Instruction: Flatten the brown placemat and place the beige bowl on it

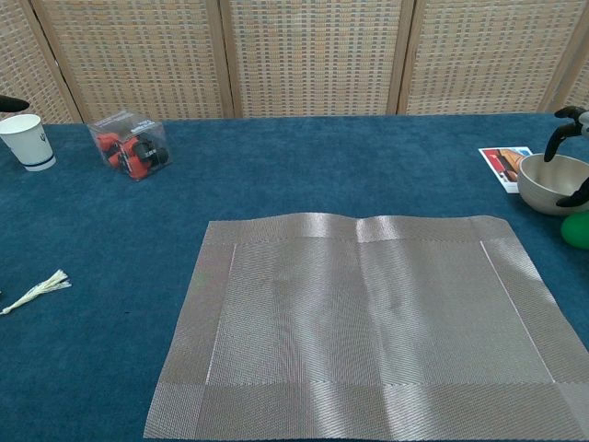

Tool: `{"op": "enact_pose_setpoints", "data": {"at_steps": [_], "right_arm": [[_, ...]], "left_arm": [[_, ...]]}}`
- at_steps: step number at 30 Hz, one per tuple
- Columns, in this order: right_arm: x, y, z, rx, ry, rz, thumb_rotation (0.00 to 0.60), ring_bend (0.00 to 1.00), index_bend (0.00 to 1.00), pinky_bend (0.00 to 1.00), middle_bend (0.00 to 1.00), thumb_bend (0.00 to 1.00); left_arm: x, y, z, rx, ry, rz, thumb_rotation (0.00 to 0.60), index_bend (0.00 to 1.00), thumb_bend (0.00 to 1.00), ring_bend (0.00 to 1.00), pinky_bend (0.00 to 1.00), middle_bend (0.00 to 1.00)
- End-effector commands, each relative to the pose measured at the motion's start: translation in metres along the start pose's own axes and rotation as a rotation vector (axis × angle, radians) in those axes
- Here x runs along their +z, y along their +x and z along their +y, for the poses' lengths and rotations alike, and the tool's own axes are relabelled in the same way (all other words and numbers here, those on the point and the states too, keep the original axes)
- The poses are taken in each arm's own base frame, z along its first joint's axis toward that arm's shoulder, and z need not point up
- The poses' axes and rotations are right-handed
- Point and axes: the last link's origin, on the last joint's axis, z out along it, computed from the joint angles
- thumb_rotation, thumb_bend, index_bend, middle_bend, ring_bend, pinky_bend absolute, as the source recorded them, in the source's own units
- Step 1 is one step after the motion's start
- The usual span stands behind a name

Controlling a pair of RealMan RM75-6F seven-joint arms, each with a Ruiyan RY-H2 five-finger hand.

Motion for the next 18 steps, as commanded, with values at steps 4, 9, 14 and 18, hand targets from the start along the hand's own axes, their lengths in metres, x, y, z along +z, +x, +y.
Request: {"op": "enact_pose_setpoints", "data": {"at_steps": [4, 9, 14, 18], "right_arm": [[0.002, -0.006, 0.003, -0.002, -0.018, -0.017, 0.6, 0.0, 0.43, 0.04, 0.08, 0.24], [0.005, -0.01, 0.003, -0.007, -0.025, -0.032, 0.6, 0.0, 0.45, 0.05, 0.08, 0.28], [0.006, -0.016, 0.003, -0.007, -0.026, -0.042, 0.6, 0.0, 0.5, 0.06, 0.11, 0.38], [0.005, -0.018, 0.003, -0.006, -0.024, -0.036, 0.6, 0.0, 0.57, 0.08, 0.14, 0.49]], "left_arm": [[0.0, 0.0, 0.0, -0.003, 0.0, 0.001, 0.6, 0.03, 0.26, 0.0, 0.0, 0.0], [0.0, 0.0, 0.0, -0.005, -0.003, 0.0, 0.6, 0.03, 0.26, 0.0, 0.0, 0.0], [0.0, 0.001, 0.001, -0.011, -0.005, 0.002, 0.6, 0.03, 0.26, 0.0, 0.0, 0.0], [0.0, 0.0, 0.001, -0.012, -0.006, -0.001, 0.6, 0.04, 0.26, 0.0, 0.0, 0.0]]}}
